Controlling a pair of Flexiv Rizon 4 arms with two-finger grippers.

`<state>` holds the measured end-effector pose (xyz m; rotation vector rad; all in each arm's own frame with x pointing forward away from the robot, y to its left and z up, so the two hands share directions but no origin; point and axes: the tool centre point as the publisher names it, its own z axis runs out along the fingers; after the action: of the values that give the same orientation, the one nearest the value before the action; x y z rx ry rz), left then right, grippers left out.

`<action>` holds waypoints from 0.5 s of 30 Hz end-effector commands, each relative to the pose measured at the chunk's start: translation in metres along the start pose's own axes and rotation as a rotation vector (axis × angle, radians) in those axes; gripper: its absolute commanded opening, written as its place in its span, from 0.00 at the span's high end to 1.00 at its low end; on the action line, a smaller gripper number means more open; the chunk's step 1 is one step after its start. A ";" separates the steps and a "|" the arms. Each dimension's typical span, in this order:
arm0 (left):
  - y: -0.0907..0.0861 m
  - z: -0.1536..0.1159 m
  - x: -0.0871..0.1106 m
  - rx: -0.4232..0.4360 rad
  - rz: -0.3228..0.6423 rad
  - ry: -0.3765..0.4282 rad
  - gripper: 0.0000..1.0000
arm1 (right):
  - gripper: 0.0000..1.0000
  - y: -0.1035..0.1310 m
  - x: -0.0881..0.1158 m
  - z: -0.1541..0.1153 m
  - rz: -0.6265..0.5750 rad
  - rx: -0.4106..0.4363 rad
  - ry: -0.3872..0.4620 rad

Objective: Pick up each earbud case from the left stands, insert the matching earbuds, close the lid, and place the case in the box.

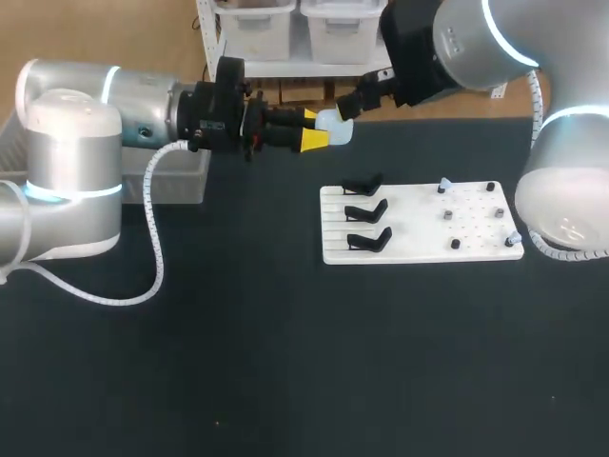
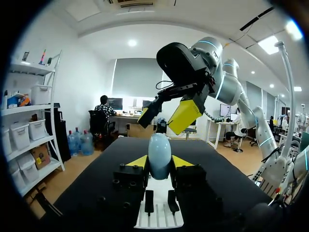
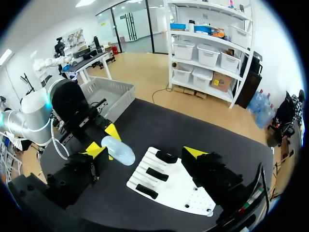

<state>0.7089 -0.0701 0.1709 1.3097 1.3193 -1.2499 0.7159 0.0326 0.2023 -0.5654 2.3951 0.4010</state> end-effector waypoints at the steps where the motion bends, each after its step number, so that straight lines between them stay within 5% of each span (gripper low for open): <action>1: 0.000 0.000 0.000 0.000 0.001 -0.001 1.00 | 0.00 0.003 0.010 -0.003 -0.009 0.002 0.010; 15: 0.000 0.000 0.000 0.000 0.001 -0.001 1.00 | 0.00 -0.001 0.015 0.015 -0.010 0.005 0.062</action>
<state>0.7089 -0.0701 0.1709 1.3097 1.3193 -1.2499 0.7079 0.0307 0.1812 -0.5901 2.4415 0.3769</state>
